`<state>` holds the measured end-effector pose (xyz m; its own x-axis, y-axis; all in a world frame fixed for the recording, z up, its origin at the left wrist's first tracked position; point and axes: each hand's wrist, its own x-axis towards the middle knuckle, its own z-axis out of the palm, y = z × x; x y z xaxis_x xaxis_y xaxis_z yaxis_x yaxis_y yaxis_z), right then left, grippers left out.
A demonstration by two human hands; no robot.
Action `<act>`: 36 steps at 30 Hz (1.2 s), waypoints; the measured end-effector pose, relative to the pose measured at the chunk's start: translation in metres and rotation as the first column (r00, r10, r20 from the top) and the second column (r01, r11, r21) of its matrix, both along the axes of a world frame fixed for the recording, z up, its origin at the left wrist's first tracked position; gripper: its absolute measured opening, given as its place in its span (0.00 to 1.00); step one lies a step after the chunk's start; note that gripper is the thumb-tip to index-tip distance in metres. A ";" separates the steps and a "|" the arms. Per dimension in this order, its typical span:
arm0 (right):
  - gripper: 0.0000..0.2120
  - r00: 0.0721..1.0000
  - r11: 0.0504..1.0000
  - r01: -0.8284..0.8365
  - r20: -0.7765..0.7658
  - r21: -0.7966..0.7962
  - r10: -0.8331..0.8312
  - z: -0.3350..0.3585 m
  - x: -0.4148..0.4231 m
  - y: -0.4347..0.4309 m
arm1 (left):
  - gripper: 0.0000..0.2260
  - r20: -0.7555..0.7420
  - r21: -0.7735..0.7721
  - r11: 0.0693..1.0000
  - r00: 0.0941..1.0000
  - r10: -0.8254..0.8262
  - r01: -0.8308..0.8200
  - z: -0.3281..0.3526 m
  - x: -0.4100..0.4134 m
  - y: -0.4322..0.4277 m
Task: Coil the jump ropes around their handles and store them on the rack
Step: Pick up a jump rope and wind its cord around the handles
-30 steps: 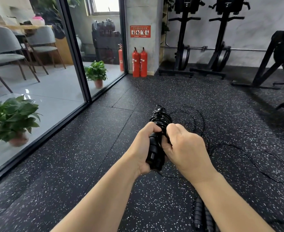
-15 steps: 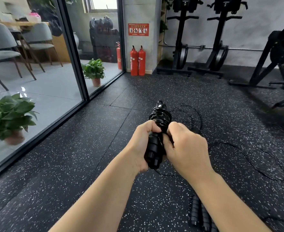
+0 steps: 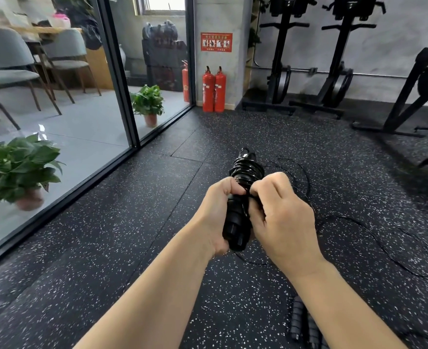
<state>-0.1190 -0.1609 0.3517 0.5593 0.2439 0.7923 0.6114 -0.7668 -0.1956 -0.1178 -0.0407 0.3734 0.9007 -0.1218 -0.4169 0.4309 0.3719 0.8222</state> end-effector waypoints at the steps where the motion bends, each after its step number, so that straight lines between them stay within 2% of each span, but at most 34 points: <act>1: 0.09 1.000 1.000 -0.016 -0.004 -0.004 0.016 0.001 0.000 0.000 | 0.12 -0.002 0.001 1.000 1.000 -0.005 0.005 0.000 0.000 0.001; 4: 0.08 1.000 0.999 -0.030 0.000 -0.021 0.030 0.001 0.002 0.000 | 0.13 0.014 0.003 1.000 0.999 -0.030 0.030 -0.002 0.000 0.003; 8: 0.09 0.999 1.000 -0.006 0.032 -0.024 0.007 0.002 0.004 0.001 | 0.07 0.062 0.041 0.998 0.997 -0.052 0.050 0.001 -0.002 0.003; 12: 0.09 0.999 1.000 0.006 0.032 -0.005 -0.006 0.002 0.003 0.000 | 0.18 0.105 0.086 0.991 0.989 -0.108 0.099 -0.003 0.000 0.002; 15: 0.10 1.000 1.000 -0.004 0.018 0.009 0.004 0.003 0.001 -0.002 | 0.19 0.119 0.094 0.990 0.987 -0.112 0.101 -0.002 -0.001 -0.001; 18: 0.09 0.995 0.995 -0.078 -0.063 0.057 0.082 0.005 -0.002 -0.004 | 0.13 0.131 0.102 0.992 0.988 -0.086 0.072 0.002 -0.003 -0.002; 21: 0.03 0.958 0.975 -0.165 -0.211 0.152 0.195 0.008 -0.002 -0.010 | 0.08 0.130 0.101 0.994 0.990 -0.053 0.040 0.003 -0.002 0.000; 23: 0.06 0.923 0.960 -0.192 -0.296 0.202 0.247 0.010 -0.001 -0.014 | 0.04 0.129 0.112 0.993 0.990 -0.052 0.037 0.003 -0.001 0.000; 25: 0.07 0.893 0.949 -0.205 -0.352 0.238 0.281 0.012 -0.002 -0.016 | 0.06 0.128 0.118 0.993 0.991 -0.045 0.030 0.001 -0.001 0.001; 30: 0.10 0.888 0.947 -0.192 -0.365 0.257 0.279 0.009 -0.007 -0.012 | 0.10 0.149 0.086 0.996 0.989 -0.021 0.008 0.000 0.000 -0.001; 33: 0.09 0.903 0.959 -0.150 -0.361 0.243 0.232 0.008 -0.007 -0.010 | 0.07 0.137 0.110 0.994 0.990 -0.035 0.020 -0.001 -0.001 -0.004; 36: 0.06 0.892 0.948 -0.160 -0.372 0.274 0.258 0.010 -0.006 -0.014 | 0.08 0.132 0.101 0.994 0.990 -0.051 0.038 -0.001 -0.001 -0.005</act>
<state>-0.1254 -0.1745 0.3620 0.7953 0.2289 0.5614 0.5849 -0.5334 -0.6111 -0.1188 -0.0452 0.3723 0.9439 -0.1271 -0.3049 0.3287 0.2693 0.9052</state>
